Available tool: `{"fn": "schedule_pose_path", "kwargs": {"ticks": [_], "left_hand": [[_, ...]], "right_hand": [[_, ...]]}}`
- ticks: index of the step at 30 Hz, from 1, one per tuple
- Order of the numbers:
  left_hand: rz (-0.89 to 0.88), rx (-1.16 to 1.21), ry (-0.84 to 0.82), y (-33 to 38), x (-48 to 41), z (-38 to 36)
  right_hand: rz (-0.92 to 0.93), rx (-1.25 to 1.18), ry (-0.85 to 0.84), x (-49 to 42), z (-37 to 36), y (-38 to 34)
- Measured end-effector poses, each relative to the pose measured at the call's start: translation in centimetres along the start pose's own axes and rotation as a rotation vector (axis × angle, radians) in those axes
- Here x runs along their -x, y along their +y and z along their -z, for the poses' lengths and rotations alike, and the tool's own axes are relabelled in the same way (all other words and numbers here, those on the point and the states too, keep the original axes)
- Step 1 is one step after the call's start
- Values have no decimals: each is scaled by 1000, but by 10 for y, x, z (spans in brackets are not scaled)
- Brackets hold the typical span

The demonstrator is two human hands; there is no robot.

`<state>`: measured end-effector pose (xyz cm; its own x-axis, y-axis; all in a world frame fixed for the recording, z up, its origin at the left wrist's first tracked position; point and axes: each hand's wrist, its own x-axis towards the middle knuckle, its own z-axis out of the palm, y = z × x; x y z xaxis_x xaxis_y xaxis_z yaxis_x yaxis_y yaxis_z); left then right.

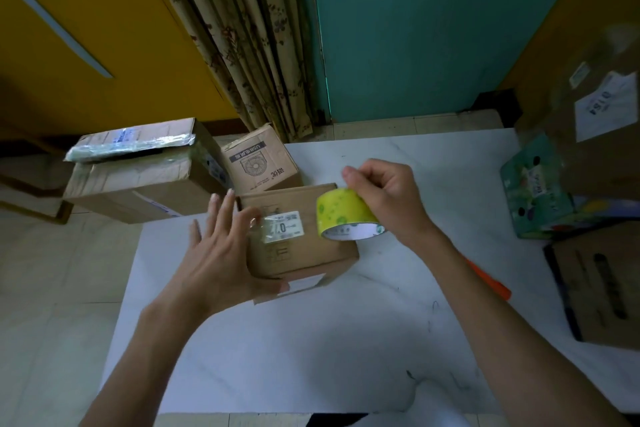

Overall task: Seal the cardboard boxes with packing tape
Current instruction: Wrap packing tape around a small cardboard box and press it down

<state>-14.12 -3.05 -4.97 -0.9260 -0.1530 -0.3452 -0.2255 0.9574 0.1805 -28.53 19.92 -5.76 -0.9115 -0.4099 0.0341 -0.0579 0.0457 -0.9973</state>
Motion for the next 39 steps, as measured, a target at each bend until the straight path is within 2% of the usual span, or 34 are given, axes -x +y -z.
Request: {"fn": "schedule_pose_path", "kwargs": {"ticks": [2, 3, 7, 10, 15, 19, 22, 24, 27, 31, 35, 39], "left_hand": [[66, -177, -57, 13, 0, 5], [31, -209, -55, 18, -5, 3], [-191, -89, -9, 26, -26, -15], [-202, -65, 30, 18, -28, -21], [-235, -3, 161, -1, -15, -31], [-232, -17, 171, -6, -15, -32], [-237, -40, 160, -10, -13, -34], [-253, -71, 134, -11, -13, -35], [-266, -136, 91, -8, -15, -35], [-250, -140, 73, -11, -12, -39], [-229, -144, 39, -9, -13, -37], [-184, -228, -81, 10, -20, -26]], "right_hand": [[3, 6, -87, 0, -16, -2], [6, 13, -123, 0, -23, -2], [55, 111, -176, -5, -42, -4], [67, 147, -202, -11, -48, -5], [50, 203, -350, -9, -60, -7], [109, 365, -336, -17, -59, -11], [154, 700, -326, -27, -36, -13], [114, 880, -315, -33, -16, 4], [20, 861, -249, -24, -8, 52], [-13, 767, -156, -7, -34, 86], [-36, 798, -164, -9, -39, 86], [-43, 860, -212, -10, -41, 84]]}}
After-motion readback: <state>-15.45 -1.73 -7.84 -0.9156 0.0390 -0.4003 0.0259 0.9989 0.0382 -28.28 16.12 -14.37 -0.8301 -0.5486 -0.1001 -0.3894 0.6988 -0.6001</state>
